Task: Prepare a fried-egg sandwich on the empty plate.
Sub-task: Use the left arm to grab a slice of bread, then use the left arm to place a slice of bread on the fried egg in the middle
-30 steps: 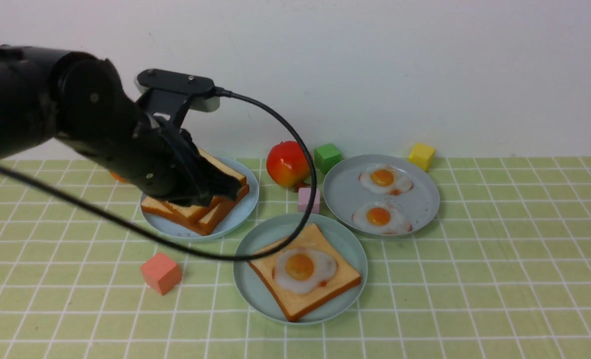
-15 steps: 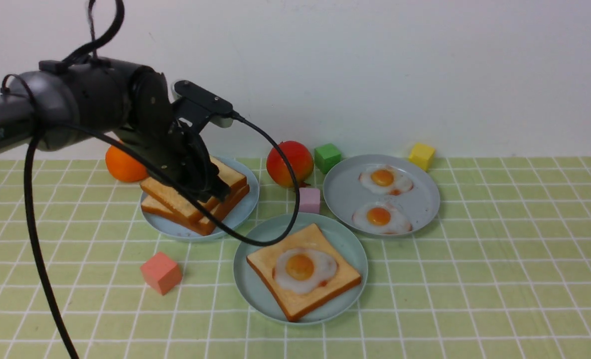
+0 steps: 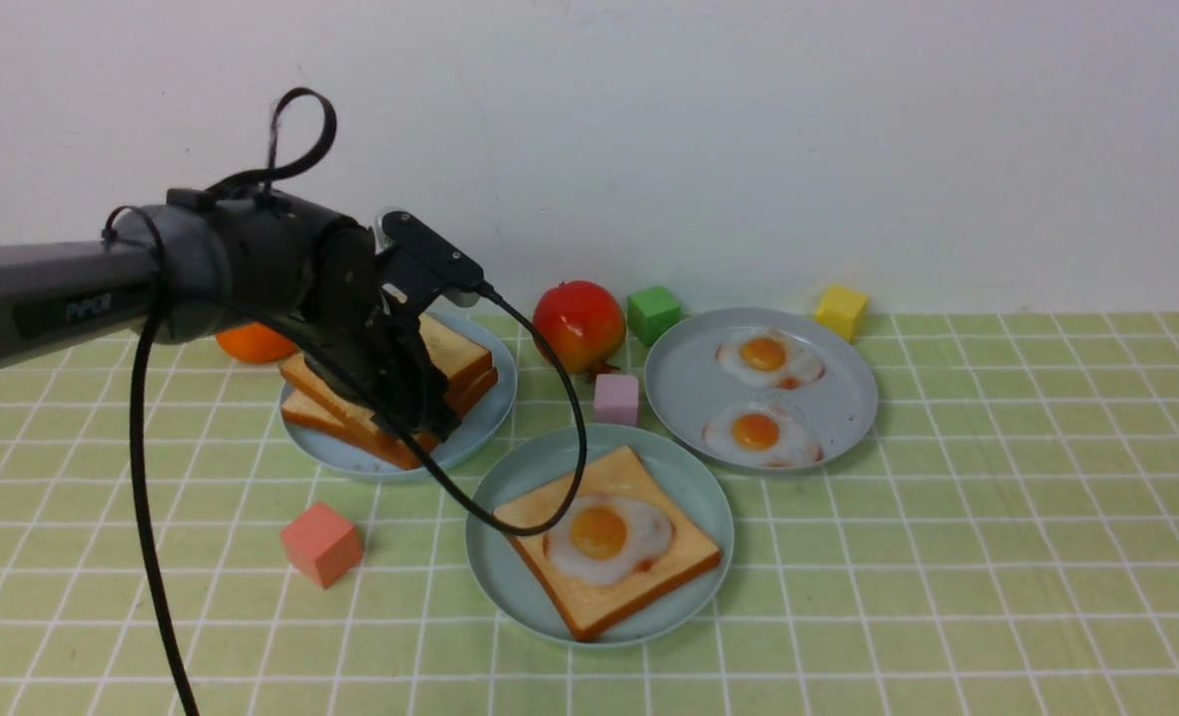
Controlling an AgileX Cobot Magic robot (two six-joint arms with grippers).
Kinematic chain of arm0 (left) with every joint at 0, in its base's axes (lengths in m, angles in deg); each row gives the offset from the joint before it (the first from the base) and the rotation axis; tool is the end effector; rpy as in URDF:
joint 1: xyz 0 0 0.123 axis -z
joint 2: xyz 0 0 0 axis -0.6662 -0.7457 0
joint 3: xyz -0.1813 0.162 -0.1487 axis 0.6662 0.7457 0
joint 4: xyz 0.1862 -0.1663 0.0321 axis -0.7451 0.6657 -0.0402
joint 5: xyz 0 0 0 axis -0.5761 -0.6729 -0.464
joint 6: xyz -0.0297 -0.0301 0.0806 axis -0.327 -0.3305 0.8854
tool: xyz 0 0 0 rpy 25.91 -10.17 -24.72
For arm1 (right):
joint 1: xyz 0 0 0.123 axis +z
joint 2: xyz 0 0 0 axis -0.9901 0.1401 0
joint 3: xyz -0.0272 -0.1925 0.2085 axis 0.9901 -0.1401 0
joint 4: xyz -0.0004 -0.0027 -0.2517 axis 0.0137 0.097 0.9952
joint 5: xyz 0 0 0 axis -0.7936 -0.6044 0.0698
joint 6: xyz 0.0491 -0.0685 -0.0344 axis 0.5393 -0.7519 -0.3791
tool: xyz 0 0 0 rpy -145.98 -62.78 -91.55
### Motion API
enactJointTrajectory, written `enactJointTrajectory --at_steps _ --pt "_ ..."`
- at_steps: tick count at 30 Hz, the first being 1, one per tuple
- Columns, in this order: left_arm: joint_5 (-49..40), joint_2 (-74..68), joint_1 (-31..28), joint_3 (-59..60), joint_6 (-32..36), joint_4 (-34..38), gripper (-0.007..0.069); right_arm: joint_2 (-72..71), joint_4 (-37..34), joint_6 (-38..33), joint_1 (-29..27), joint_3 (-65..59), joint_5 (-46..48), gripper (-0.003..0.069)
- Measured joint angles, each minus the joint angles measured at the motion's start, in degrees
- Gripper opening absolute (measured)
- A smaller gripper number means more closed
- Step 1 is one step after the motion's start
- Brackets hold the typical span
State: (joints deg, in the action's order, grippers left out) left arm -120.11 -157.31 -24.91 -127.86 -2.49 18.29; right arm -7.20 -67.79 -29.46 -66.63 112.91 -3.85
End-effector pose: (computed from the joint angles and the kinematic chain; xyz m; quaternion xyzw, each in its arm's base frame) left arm 0.4316 -0.1228 0.1826 0.3260 0.9024 0.0580 0.2756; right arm 0.0613 0.0478 0.3820 -0.1748 0.8541 0.2174 0.4390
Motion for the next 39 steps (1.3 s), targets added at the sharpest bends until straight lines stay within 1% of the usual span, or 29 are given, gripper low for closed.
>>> enactJointTrajectory --at_steps 3,6,7,8,13,15,18,20,24,25,26,27,28,29,32,35,39 --pt "-0.2 -0.3 0.0 -0.2 0.0 0.0 0.0371 0.0 -0.1 0.0 0.0 0.0 0.0 0.0024" --pt "-0.8 -0.4 0.0 -0.4 -0.1 0.1 0.0297 0.0 -0.1 0.0 0.0 0.0 0.0 0.0026" --pt "-0.9 -0.4 0.0 -0.4 -0.1 0.1 0.0286 0.0 -0.1 0.0 0.0 0.0 0.0 0.0027" --pt "-1.1 -0.4 0.0 -0.4 -0.1 0.1 0.0248 0.0 -0.1 0.0 0.0 0.0 0.0 0.0028" --pt "-2.0 0.3 0.2 -0.4 0.3 0.0 0.0230 0.0 -0.1 0.0 0.0 0.0 0.0 0.0030" --pt "-3.0 1.1 0.2 -0.6 0.3 0.1 0.0199 0.0 -0.1 0.0 0.0 0.0 0.0 0.0034" --pt "-5.2 4.7 0.7 -0.6 0.3 0.1 0.0112 0.0 -0.1 0.0 0.0 0.0 0.0 0.0036" --pt "-6.6 7.3 1.6 -0.6 -0.2 0.3 0.0095 0.0 0.1 0.0 0.0 0.0 0.0 0.0036" --pt "-9.2 13.5 6.9 0.1 -1.4 3.0 0.0094 0.0 1.2 0.0 0.0 0.0 0.0 0.0038" --pt "-9.3 15.0 9.7 1.1 -1.5 4.1 0.0094 0.0 1.9 0.0 0.0 0.0 0.1 0.0040" --pt "-9.4 15.4 10.6 1.5 -1.5 4.2 0.0094 0.0 2.0 0.0 0.0 0.0 0.2 0.0040" --pt "-9.5 16.0 13.1 2.7 -1.6 4.9 0.0094 0.0 2.3 0.0 0.0 0.0 0.7 0.0042" --pt "-9.5 16.0 13.6 3.2 -1.6 4.9 0.0094 0.0 2.4 0.0 0.0 0.0 0.7 0.0042" --pt "-9.2 16.1 16.9 5.0 -1.6 5.1 0.0094 0.0 2.4 0.0 0.0 0.0 1.4 0.0043" --pt "-7.9 15.2 21.5 8.4 -1.6 4.2 0.0094 0.0 2.6 0.0 0.0 0.0 2.2 0.0045" --pt "-6.4 14.1 23.8 9.5 -1.6 3.1 0.0094 0.0 2.6 0.0 0.0 0.0 2.7 0.0048" --pt "-5.5 13.0 24.0 9.6 -1.6 3.1 0.0094 0.0 2.6 0.0 0.0 0.0 2.9 0.0049"
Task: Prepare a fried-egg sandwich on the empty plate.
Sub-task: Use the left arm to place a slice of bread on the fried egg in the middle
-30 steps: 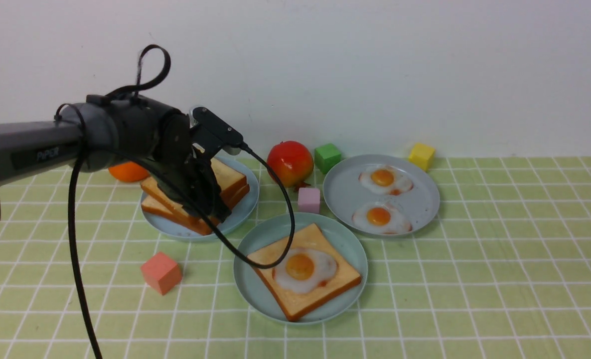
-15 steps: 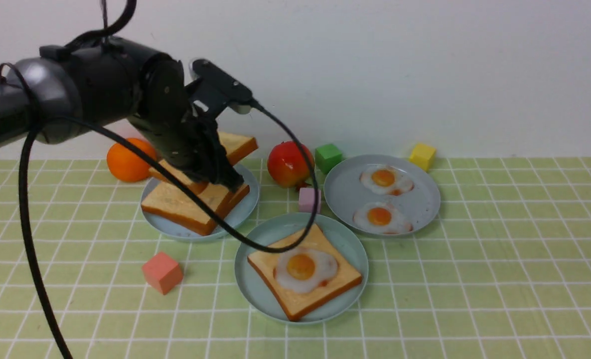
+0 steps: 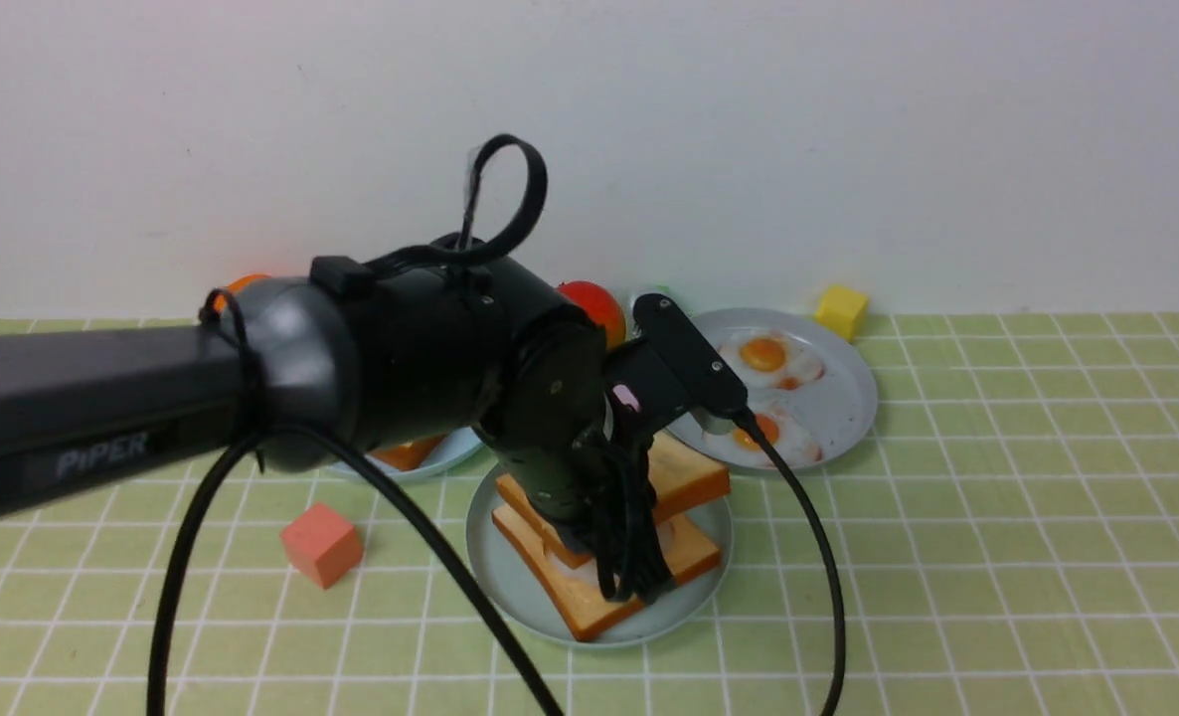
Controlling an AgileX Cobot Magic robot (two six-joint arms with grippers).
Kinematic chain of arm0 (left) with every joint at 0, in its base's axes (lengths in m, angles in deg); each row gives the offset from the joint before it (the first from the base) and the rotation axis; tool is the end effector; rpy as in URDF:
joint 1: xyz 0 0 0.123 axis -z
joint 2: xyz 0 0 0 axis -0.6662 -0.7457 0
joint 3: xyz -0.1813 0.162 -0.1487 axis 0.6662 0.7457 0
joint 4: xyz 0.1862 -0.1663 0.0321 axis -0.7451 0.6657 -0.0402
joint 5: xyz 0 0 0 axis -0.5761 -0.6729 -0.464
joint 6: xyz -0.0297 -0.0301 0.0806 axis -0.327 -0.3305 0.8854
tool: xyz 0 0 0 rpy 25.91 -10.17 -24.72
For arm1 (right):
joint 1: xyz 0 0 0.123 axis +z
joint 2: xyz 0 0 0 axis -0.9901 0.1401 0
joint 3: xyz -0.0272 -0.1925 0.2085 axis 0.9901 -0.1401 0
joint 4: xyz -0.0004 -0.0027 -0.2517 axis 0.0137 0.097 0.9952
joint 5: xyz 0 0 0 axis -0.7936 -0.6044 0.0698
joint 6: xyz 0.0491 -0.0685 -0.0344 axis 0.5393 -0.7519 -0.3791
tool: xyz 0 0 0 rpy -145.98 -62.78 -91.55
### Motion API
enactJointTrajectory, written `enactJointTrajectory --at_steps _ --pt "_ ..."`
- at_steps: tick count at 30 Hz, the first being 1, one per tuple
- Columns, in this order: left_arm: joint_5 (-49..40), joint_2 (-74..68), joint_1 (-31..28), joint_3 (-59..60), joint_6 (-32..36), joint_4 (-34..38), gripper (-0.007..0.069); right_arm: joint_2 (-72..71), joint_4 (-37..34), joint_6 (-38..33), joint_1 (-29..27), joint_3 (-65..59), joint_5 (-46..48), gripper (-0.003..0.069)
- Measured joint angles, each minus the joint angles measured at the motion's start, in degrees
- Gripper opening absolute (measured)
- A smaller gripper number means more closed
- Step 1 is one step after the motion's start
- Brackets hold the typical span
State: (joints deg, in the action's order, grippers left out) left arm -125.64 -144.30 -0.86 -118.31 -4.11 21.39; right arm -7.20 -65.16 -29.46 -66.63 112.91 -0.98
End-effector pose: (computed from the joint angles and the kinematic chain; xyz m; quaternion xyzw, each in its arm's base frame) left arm 0.3022 -0.2540 0.2265 0.4792 0.8377 -0.0173 0.2613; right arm 0.0599 0.0447 0.3773 -0.1832 0.8674 0.1939 0.4201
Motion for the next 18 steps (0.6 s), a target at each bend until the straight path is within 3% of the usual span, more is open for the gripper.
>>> enactJointTrajectory --at_steps 15,18 --pt "0.5 -2.3 0.0 0.0 0.0 0.4 0.0094 0.0 0.0 -0.1 0.0 0.0 0.1 0.0053" --pt "0.5 -2.3 0.0 0.0 0.0 1.1 0.0156 0.0 0.0 -0.1 0.0 0.0 0.1 0.0056"
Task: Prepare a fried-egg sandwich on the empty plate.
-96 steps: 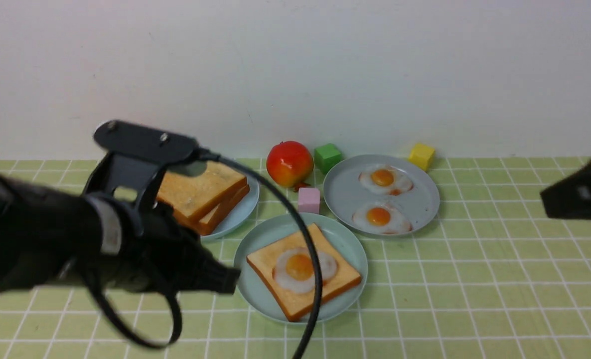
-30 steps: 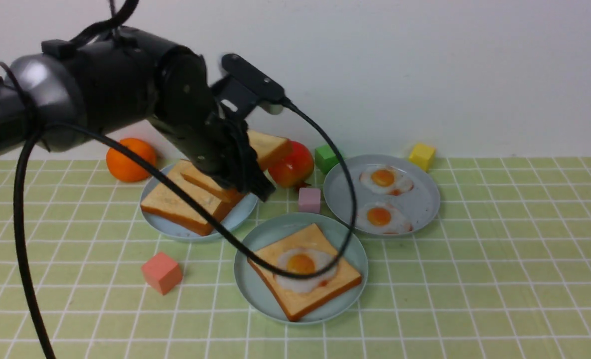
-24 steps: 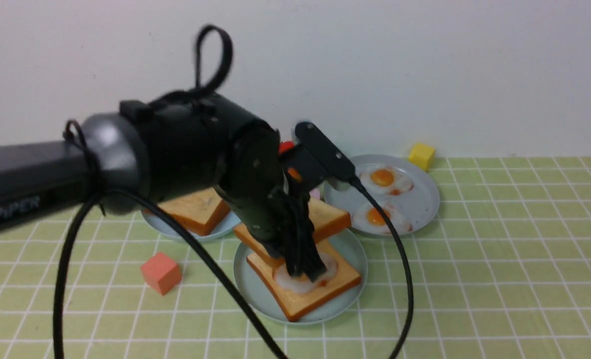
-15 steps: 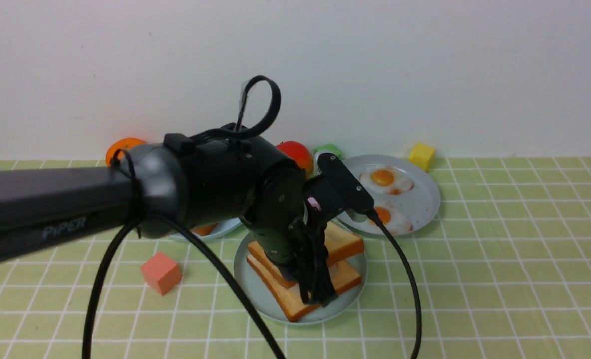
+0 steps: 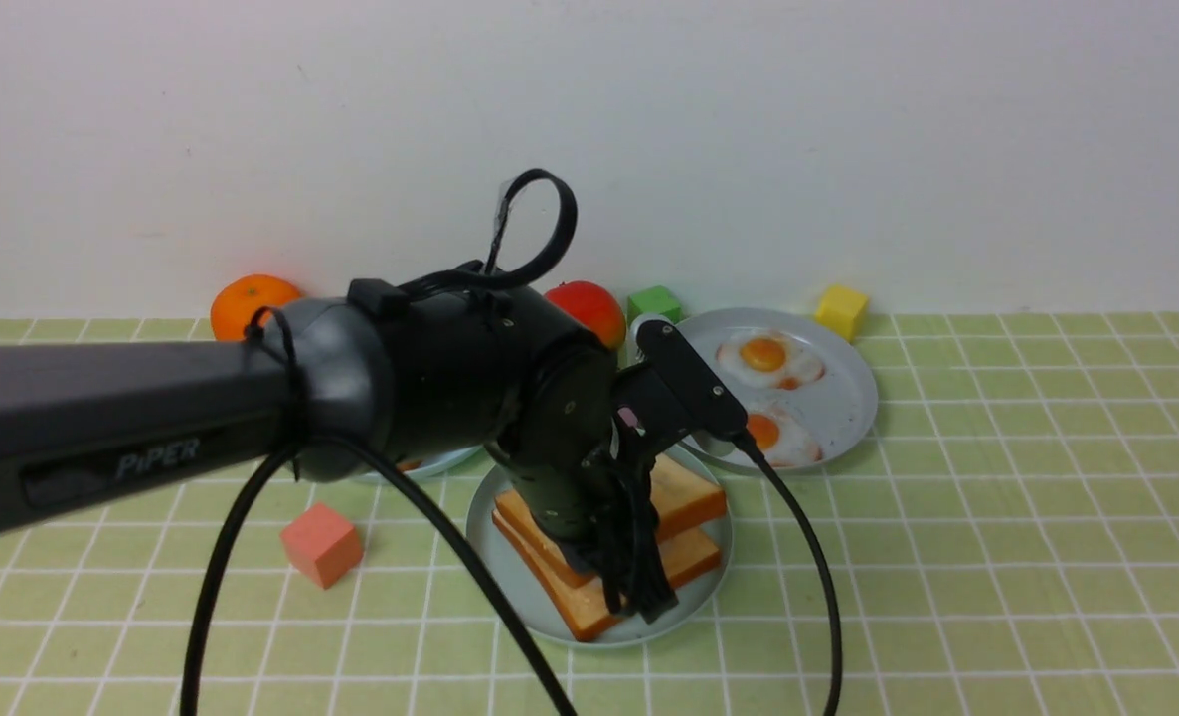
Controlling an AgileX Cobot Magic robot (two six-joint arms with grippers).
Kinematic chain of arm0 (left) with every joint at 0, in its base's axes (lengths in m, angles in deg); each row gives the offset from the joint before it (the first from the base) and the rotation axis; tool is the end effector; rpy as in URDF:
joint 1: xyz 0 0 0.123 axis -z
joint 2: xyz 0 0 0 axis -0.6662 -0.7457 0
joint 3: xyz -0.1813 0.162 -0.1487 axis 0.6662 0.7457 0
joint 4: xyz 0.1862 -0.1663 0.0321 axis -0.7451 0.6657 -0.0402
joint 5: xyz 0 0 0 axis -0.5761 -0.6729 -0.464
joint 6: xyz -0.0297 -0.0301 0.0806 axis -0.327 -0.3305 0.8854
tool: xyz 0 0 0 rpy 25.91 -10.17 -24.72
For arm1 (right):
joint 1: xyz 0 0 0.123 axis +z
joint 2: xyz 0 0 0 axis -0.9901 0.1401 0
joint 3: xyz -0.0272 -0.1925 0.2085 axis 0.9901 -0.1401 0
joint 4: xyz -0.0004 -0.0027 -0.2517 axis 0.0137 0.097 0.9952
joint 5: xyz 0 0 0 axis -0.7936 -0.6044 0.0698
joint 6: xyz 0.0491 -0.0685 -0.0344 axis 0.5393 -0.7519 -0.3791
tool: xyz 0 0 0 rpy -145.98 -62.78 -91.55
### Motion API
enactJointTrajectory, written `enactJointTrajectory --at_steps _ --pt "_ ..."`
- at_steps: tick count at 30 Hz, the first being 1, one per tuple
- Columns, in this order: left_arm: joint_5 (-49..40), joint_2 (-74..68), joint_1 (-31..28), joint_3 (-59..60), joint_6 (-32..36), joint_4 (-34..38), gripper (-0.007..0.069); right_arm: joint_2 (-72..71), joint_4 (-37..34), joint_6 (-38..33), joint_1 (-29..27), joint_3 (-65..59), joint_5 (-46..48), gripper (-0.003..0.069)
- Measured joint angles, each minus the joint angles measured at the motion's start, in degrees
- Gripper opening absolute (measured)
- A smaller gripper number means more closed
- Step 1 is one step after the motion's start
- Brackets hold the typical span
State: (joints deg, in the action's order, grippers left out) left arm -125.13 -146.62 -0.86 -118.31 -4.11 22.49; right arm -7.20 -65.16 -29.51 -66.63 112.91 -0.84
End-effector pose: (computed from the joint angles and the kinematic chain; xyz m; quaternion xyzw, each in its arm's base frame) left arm 0.3049 -0.2578 0.2107 0.4767 0.8441 -0.0218 0.2447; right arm 0.0597 0.0447 0.3771 -0.1839 0.8678 0.1937 0.4191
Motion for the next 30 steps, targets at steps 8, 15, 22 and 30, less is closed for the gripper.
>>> enactJointTrajectory --at_steps 8,15,22,30 --pt "-0.9 0.0 0.0 -0.1 0.0 4.8 0.0300 0.0 0.0 0.0 0.0 0.0 0.0 0.0062" --pt "-2.5 6.6 0.0 0.0 0.0 7.9 0.0307 0.0 1.2 0.0 0.0 0.2 0.0 0.0066" --pt "-3.3 27.8 0.0 0.7 -3.2 10.9 0.0061 0.0 3.8 0.5 0.0 5.6 3.7 0.0071" --pt "9.7 61.6 0.0 25.0 -3.7 17.1 -0.0013 -3.8 9.1 8.2 0.0 5.6 9.4 0.0073"
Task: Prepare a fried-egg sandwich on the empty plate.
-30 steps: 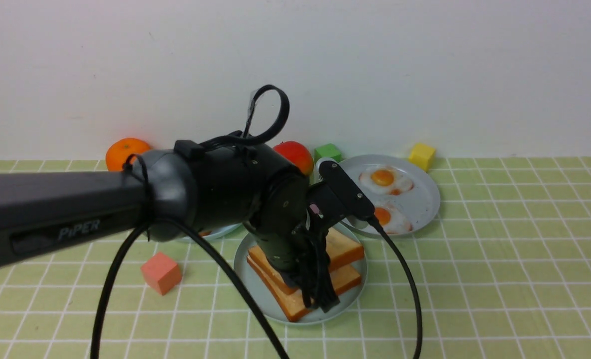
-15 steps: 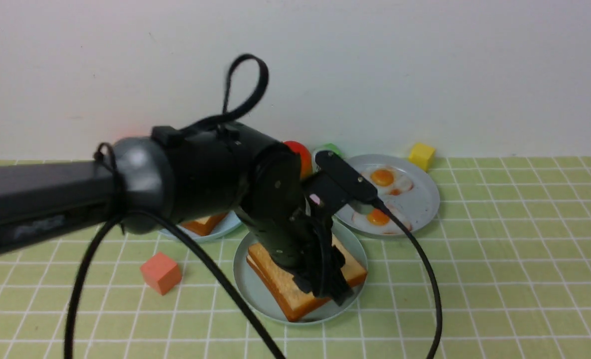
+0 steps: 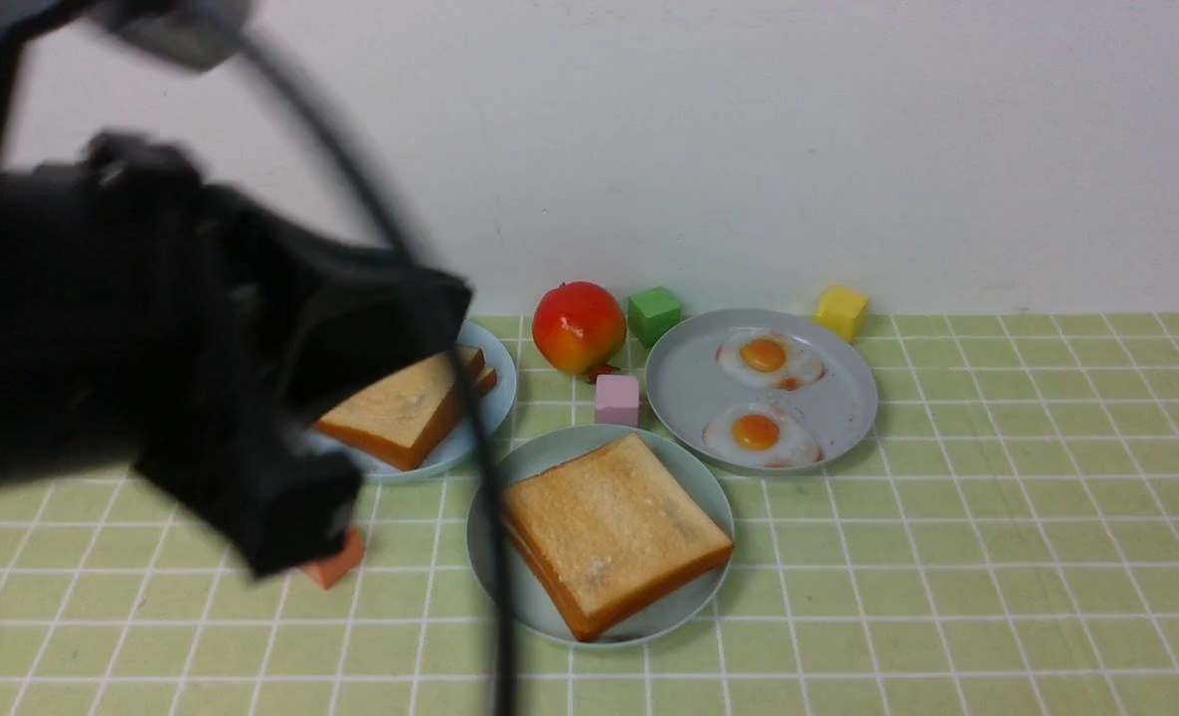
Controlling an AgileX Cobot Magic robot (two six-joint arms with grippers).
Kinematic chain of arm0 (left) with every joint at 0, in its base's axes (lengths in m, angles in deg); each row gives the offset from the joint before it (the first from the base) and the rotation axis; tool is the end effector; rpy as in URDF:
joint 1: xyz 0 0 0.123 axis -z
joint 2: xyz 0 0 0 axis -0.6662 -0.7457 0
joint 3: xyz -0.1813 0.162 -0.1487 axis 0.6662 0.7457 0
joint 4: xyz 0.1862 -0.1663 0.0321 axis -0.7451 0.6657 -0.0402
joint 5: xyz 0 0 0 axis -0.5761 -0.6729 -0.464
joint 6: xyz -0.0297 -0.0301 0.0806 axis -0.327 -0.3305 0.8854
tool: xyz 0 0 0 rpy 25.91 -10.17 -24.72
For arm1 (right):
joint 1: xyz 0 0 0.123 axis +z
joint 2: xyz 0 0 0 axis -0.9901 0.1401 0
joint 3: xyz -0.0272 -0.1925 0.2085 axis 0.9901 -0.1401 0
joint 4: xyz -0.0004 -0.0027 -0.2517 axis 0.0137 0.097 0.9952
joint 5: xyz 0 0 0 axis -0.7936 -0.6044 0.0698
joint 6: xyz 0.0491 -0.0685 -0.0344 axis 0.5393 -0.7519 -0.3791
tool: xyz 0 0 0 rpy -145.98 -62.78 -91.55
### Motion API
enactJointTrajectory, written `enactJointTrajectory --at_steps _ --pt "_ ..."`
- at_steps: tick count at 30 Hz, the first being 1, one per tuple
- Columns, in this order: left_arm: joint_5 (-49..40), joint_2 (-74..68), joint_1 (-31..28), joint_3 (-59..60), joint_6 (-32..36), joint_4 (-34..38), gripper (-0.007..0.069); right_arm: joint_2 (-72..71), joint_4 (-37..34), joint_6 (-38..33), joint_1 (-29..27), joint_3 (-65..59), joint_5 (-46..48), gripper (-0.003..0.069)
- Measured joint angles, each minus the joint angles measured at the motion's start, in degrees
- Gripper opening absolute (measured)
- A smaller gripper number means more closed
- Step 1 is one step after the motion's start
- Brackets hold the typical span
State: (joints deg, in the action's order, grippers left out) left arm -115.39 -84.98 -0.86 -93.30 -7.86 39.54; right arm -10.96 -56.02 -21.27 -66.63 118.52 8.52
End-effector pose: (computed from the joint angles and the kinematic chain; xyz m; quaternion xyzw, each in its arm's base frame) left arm 0.1160 -0.1113 0.3966 0.3035 0.7325 -0.2457 0.5577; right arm 0.0305 0.0248 0.3933 -0.1390 0.8857 0.1446 0.4187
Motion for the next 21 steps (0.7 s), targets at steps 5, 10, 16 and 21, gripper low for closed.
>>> enactJointTrajectory --at_steps 5,10,16,21 --pt "12.9 18.0 0.0 20.3 -2.3 3.4 -0.0013 -7.5 5.0 6.5 0.0 -4.5 0.5 0.0055" --pt "23.8 30.9 0.0 34.9 -3.5 4.8 -0.0013 -15.4 8.1 11.3 0.0 -10.5 -1.6 -0.0009" --pt "26.1 37.2 0.0 41.1 -3.6 5.0 -0.0013 -22.8 8.4 16.2 0.0 -19.2 -12.6 -0.0010" --pt "24.9 37.2 0.0 41.7 -3.6 5.2 -0.0013 -23.7 8.4 18.2 0.0 -26.3 -25.4 -0.0007"
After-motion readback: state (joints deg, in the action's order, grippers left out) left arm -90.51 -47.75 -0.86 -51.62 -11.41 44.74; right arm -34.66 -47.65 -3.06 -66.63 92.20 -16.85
